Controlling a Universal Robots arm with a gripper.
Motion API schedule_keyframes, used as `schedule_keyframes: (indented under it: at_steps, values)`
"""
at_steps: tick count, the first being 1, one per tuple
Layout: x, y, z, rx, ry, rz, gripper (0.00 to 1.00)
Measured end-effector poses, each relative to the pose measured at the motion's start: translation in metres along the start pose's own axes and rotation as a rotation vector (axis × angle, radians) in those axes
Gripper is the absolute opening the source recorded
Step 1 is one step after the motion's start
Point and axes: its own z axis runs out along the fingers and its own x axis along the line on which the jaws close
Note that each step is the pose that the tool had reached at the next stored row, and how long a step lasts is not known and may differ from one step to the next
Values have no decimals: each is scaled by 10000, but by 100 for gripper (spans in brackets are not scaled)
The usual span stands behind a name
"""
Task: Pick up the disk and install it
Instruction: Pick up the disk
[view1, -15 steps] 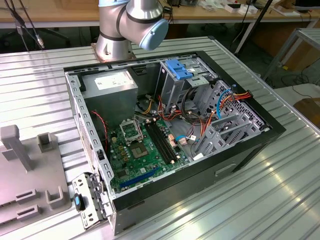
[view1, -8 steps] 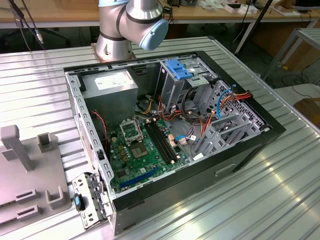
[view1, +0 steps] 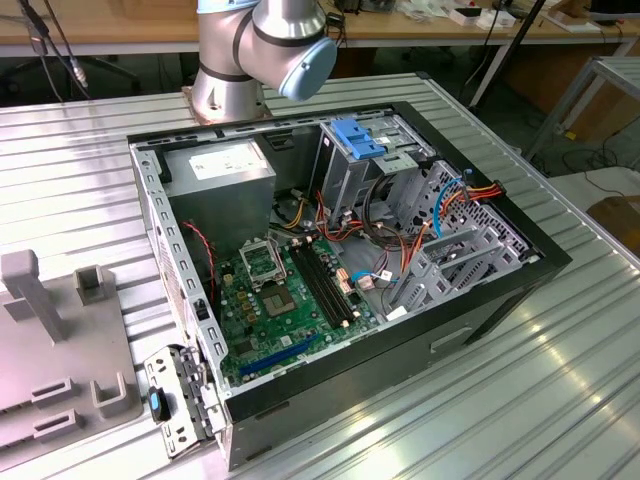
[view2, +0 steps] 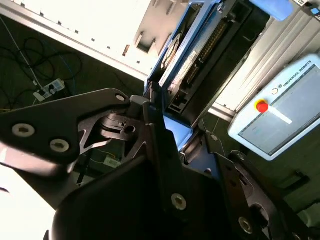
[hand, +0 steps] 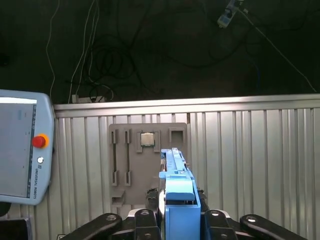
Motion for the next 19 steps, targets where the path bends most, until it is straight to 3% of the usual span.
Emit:
schedule_keyframes:
  at_steps: [1, 3, 4, 6, 7, 10, 13, 15, 19]
  values:
    - [-5, -110, 7, 2, -1, 1, 37]
    - [-10, -224, 16, 3, -2, 0, 37]
    - [-14, -311, 24, 2, -1, 0, 37]
    - [-19, -430, 37, 0, -68, 2, 37]
    - [-21, -471, 37, -4, -150, 3, 37]
    - [-25, -570, 41, -20, -554, 21, 37]
    - [-26, -594, 43, -23, -554, 96, 37]
    - [-30, -677, 53, -42, -554, 144, 37]
    - [-33, -726, 73, -108, -586, 202, 37]
